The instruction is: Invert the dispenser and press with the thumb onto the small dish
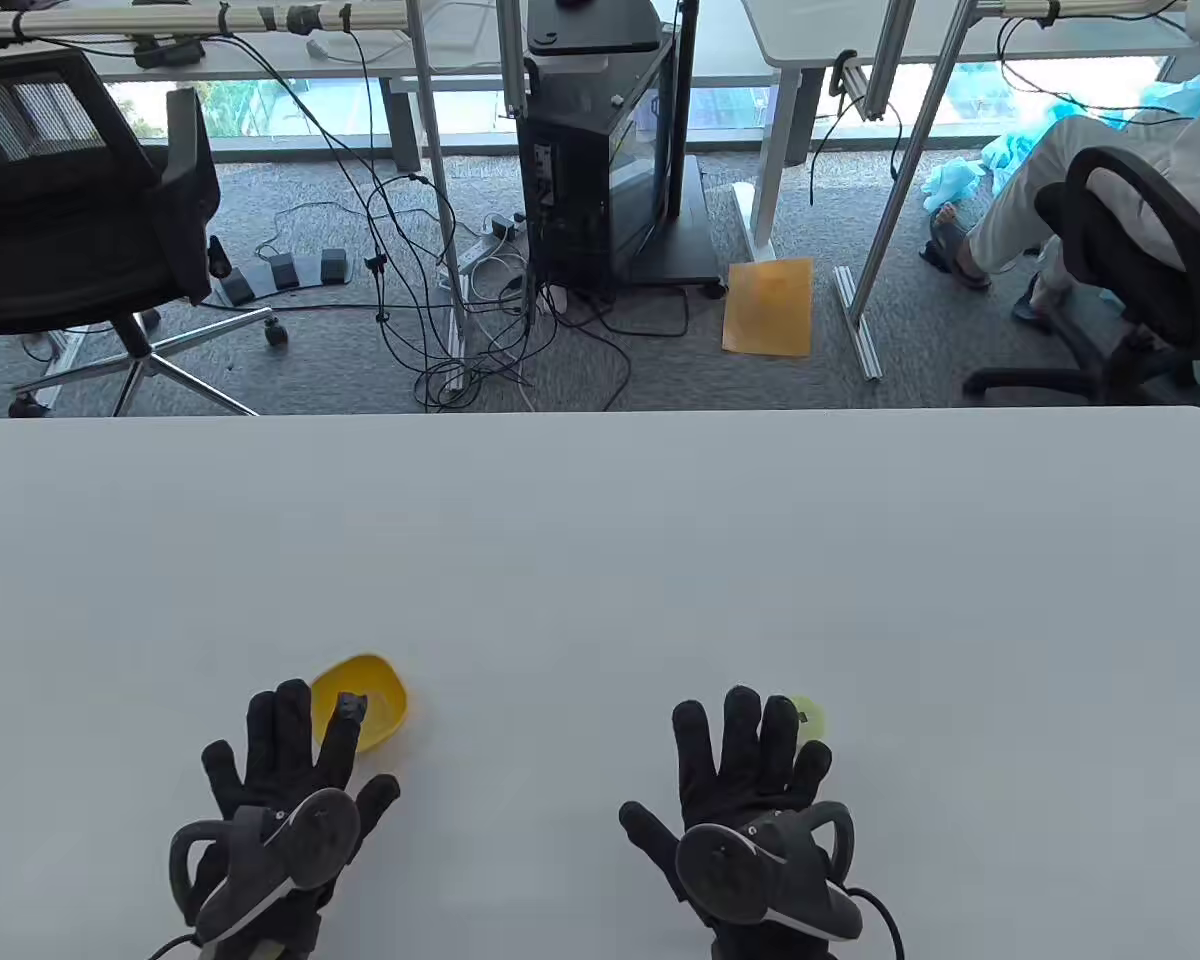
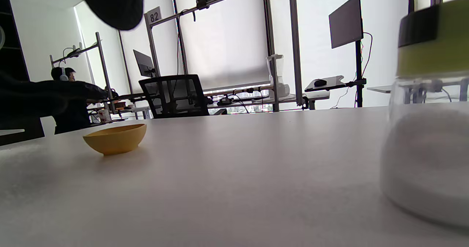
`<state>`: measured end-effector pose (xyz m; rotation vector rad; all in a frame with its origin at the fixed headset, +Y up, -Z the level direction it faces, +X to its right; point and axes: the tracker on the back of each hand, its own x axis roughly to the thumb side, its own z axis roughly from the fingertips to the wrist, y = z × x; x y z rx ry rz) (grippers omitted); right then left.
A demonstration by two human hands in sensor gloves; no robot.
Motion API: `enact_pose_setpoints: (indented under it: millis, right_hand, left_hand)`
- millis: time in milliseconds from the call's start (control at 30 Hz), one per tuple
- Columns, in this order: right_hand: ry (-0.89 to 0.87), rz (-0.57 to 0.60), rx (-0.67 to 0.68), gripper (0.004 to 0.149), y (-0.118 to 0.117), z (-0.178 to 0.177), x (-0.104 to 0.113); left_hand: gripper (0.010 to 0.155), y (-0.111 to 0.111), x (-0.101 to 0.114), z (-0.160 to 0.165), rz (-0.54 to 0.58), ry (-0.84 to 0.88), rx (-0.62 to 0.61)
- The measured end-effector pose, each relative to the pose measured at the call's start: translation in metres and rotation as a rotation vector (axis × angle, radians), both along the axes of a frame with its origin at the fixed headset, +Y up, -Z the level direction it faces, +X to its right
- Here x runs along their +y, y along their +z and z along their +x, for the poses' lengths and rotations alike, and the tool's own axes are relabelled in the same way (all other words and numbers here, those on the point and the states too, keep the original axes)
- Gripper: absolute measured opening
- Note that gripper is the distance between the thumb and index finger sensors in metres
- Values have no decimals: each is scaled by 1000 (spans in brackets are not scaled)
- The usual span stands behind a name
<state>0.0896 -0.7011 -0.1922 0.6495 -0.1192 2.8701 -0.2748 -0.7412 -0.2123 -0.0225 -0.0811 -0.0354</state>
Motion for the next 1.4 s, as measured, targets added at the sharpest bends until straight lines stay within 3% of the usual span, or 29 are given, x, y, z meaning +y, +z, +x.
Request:
enact_pose_setpoints:
  millis: [367,733,900,1400]
  right_hand:
    - [-5,21,6,95,3,-2,4]
    - [-24,26,-16,95,2,2,5]
    - [-21,20,-18,94,2,3,5]
    - [-43,22,-15,93,0,6,5]
  left_hand:
    - [80,1,0,-2,-15,-16,21]
    - [80,-7,-8,-9,-153,-68,113]
    - [76,-12,-14,-5,-165,-82,139]
    - [57,-33,-25,-7,-81,-64,186]
